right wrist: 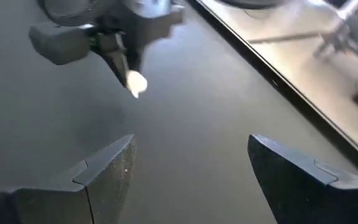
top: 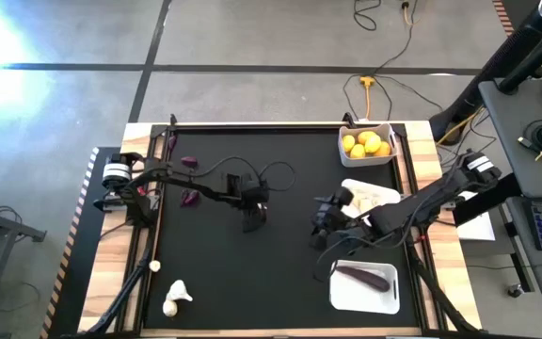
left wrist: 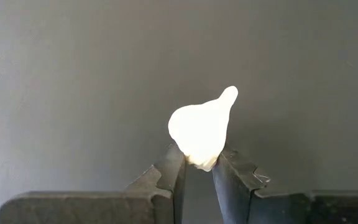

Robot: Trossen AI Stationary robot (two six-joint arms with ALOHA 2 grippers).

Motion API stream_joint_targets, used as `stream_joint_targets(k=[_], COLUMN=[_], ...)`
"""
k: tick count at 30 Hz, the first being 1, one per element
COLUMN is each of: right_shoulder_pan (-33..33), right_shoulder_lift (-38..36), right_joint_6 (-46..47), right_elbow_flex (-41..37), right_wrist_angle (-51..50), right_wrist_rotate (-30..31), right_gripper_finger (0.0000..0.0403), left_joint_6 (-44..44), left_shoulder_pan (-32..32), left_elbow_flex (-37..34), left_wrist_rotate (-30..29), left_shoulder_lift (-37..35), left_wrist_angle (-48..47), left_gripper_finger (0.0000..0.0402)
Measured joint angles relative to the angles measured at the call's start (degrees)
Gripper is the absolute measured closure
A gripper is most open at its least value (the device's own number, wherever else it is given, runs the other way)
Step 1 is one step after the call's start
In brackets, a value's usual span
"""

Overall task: Sort produce into baskets
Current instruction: Put the garlic into the top white bin

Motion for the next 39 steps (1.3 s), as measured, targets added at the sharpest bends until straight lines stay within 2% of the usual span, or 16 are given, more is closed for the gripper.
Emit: stream_joint_targets(k=[3,10,14,20,25,28,31,35,39], right_shoulder_pan=[-0.5,-0.8,-0.9,-1.3,-1.5,-1.5,-1.9,-3.7,-6.7], right_shoulder_lift=[2.7,6.5,7.2,7.6,7.6,8.6,11.0,15.3,19.4], right_joint_6=[-4.6,-5.7,-5.9,-5.9,-5.8,-5.9,-7.3,-11.1,-13.8], right_elbow_flex=[1.0,4.1,4.3,4.2,4.1,4.1,4.0,4.0,4.2], right_wrist_angle=[3.2,3.0,3.0,3.1,3.5,4.4,8.2,14.2,20.7], right_wrist_rotate=[-2.6,-4.2,-4.4,-5.3,-6.9,-7.0,-7.4,-12.8,-17.1], right_gripper_finger=[0.0097,0.0102,0.0102,0.0089,0.0083,0.0083,0.0085,0.0083,0.0083], left_joint_6=[-0.6,-1.3,-1.8,-1.7,-0.7,-0.6,-1.4,-3.3,-5.3], left_shoulder_pan=[-1.9,-4.2,-4.2,-4.2,-4.6,-5.4,-7.0,-9.6,-11.8], left_elbow_flex=[0.0,-0.2,-0.3,-0.3,-0.3,-0.7,-3.1,-11.2,-21.8], left_wrist_rotate=[-0.1,-0.1,-0.2,-0.2,-0.1,-0.2,-1.7,-3.8,-4.1], left_shoulder_lift=[1.2,5.4,6.7,5.3,-0.5,-5.4,-11.3,-19.3,-25.7], left_wrist_angle=[4.7,11.6,12.6,11.0,5.3,2.0,2.7,12.0,26.7], left_gripper_finger=[0.0349,0.0336,0.0304,0.0228,0.0179,0.0168,0.0167,0.0172,0.0178])
